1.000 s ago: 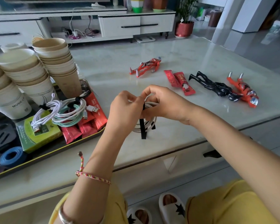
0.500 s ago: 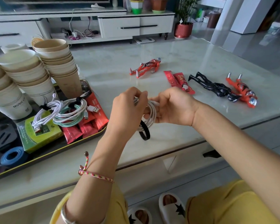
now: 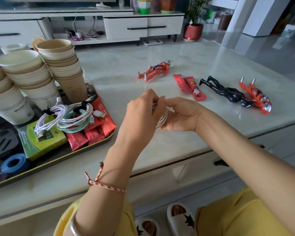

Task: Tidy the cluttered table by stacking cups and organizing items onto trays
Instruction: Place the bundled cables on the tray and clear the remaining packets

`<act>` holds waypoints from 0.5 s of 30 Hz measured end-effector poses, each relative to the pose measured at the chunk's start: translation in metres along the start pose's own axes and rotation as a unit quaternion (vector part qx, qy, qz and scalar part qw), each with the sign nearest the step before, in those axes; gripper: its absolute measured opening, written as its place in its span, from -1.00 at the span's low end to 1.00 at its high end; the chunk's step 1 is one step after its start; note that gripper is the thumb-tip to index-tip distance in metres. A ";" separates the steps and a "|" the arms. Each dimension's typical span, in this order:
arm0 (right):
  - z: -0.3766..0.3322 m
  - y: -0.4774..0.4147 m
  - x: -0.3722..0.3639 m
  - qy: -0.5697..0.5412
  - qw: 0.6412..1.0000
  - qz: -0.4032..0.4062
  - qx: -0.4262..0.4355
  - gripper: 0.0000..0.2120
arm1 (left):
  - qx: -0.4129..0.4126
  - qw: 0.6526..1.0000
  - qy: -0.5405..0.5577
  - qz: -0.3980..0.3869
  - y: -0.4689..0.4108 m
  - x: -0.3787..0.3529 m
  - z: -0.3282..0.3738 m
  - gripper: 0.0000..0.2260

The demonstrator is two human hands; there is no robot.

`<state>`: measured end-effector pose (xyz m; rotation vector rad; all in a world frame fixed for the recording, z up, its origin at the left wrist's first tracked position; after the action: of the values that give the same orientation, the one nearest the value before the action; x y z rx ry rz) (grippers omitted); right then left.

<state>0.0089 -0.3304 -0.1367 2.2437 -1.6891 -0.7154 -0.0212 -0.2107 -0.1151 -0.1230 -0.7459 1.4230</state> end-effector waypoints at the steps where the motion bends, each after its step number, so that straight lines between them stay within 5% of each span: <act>1: -0.002 0.000 -0.001 -0.005 1.000 0.001 -0.001 -0.83 | 0.009 1.000 0.012 0.003 0.000 0.000 -0.002 -0.79; 15: -0.019 -0.002 -0.013 0.022 0.997 0.023 0.075 -0.82 | 0.132 0.988 0.075 0.040 -0.003 0.000 -0.014 -0.73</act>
<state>0.0169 -0.3192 -0.1185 2.2912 -1.8218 -0.5409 -0.0108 -0.2063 -0.1244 -0.0531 -0.4285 1.5588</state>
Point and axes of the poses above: each hand's wrist, its own y-axis away from the middle knuckle, its own x-axis out of the back of the hand, z = x × y, the point moved 2 cm from there along -y, towards the middle knuckle, and after that the axes turned 11 degrees about y, right-handed, at the moved point
